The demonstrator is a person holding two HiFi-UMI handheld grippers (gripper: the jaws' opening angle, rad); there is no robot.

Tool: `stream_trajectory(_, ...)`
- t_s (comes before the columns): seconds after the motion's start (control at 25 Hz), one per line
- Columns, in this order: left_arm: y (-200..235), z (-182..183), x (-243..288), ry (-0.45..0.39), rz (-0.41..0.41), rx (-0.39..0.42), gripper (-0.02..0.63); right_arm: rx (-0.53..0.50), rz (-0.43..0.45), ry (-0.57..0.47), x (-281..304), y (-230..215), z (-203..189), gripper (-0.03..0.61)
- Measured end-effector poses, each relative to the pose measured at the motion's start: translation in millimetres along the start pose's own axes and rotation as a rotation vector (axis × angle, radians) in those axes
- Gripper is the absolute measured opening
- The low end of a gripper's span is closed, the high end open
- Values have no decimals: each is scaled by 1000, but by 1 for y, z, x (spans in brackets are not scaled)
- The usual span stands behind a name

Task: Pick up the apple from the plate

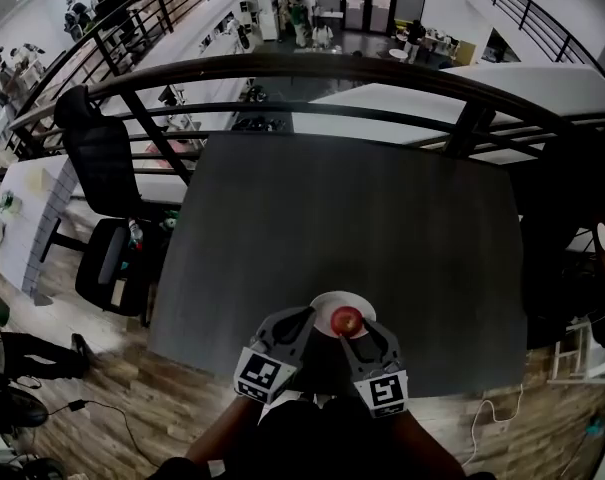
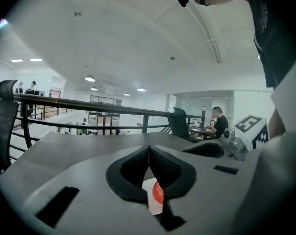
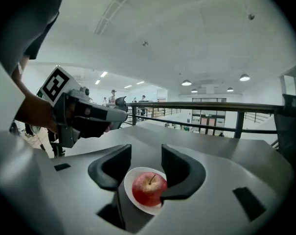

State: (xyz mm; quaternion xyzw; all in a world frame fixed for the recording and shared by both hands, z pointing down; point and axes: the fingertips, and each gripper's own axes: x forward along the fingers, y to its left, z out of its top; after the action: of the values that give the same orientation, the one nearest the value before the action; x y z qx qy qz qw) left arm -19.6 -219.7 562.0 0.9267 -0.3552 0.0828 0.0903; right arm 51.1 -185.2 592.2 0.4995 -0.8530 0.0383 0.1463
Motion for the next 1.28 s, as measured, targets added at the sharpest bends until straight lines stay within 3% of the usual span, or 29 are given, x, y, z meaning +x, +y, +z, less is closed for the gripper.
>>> stream_trajectory(0.04,0,1,1,2,2,-6,23,11,8,14,2,0,-4,206)
stream_trajectory(0.36,10,0,5,-1,15,-9,23,26,71,155,21,5,-52,329)
stream_trajectory(0.68,29,-35,7,72,63,-52,23,47,115,245,41,4,-83,358)
stream_trajectory(0.88,45,-39,12,72,82,-50,23,59,138,294,48,6,-102,393)
stream_trajectory(1.28,38,-77,16,152,81,-89,23,59,129,335,50,5,-117,399)
